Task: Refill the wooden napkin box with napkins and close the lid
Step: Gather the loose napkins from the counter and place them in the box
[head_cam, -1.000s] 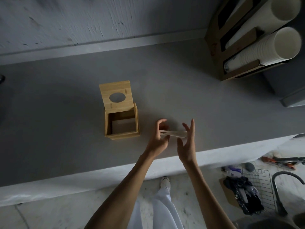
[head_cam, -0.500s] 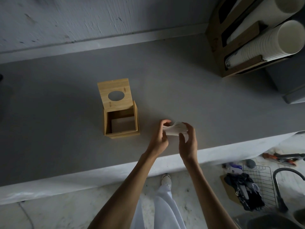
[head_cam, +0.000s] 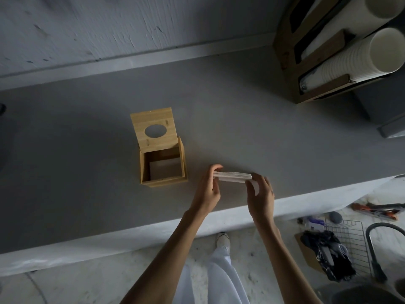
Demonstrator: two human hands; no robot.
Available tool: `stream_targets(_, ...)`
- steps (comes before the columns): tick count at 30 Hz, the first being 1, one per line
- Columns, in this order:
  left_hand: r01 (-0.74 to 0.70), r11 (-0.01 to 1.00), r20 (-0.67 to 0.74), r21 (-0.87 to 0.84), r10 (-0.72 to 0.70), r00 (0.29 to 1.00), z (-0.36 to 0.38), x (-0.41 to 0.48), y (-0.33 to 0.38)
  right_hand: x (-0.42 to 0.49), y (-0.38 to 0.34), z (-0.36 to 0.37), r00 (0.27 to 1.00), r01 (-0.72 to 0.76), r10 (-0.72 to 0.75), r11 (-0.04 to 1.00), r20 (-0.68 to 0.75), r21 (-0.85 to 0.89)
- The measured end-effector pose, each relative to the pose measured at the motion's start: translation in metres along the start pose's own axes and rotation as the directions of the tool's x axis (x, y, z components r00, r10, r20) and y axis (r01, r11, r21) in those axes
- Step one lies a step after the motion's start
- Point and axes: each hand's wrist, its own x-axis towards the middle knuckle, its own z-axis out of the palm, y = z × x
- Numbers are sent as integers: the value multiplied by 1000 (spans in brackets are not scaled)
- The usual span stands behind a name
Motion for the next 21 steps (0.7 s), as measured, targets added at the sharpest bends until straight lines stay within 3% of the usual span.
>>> stream_targets(7, 79, 996, -79, -30, -81, 994, -3, -4, -3, 2, -4, -8, 992, -113, 112, 993, 56, 22)
stream_targets(11, -3, 1000, -136, -31, -1, 991, -20, -8, 21, 12, -25, -28, 963, -246, 225, 959, 150, 138)
stream_targets(14, -12, 999, -206, -42, 3, 979, -59, -6, 45, 25, -63, -37, 950, -259, 208, 941, 233, 219)
stream_targets(18, 121, 991, -344, -59, -133, 930, -141, 23, 51, 50, -143, -18, 962, -156, 81, 947, 261, 281)
stream_targets(21, 304, 951, -310, -57, -306, 900, -195, 46, 40, 57, -195, 24, 943, -90, 36, 985, 330, 150)
